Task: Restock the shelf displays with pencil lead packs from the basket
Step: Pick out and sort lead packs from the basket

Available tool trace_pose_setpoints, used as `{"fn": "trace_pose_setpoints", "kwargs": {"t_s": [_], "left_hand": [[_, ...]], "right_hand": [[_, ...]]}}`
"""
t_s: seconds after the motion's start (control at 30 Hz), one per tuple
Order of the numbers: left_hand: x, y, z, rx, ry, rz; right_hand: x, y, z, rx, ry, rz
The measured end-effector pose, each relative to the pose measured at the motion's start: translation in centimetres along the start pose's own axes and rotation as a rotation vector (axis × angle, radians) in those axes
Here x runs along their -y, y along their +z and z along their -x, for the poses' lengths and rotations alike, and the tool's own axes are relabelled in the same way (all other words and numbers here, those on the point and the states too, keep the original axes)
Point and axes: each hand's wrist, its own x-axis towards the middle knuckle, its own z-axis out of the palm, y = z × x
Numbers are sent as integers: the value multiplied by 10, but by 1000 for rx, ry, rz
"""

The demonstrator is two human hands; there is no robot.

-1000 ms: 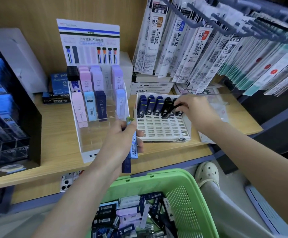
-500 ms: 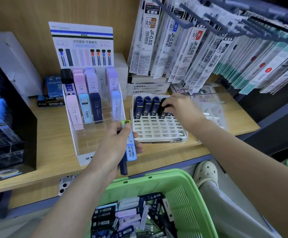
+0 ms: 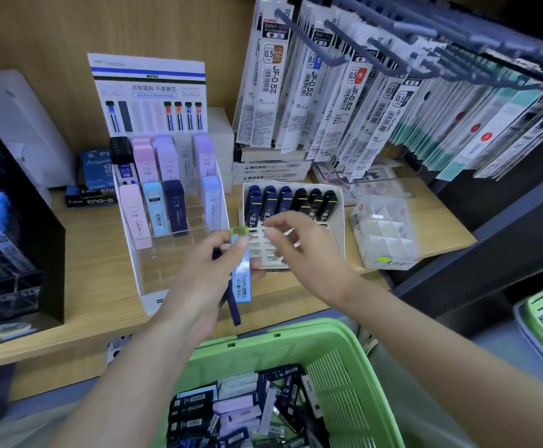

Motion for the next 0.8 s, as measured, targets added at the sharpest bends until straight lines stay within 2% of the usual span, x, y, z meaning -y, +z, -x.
{"fn": "trace_pose_setpoints", "kwargs": {"t_s": [0.1,0.4,0.5,0.67,0.8], "left_hand": [[2,1,4,71,-3,-111],[3,7,11,269,-59,-205],[6,14,16,276,-99,-231],[30,14,10,174,-92,-522],[43,25,1,127,-149,-515]], "right_hand": [[12,3,1,94,64,-155],[11,-22,11,94,187,-418],[2,-44,19,-46,190,-416],[-33,-94,35,-264,137,-231],[-65,-127,46,-418,142,-13]]}}
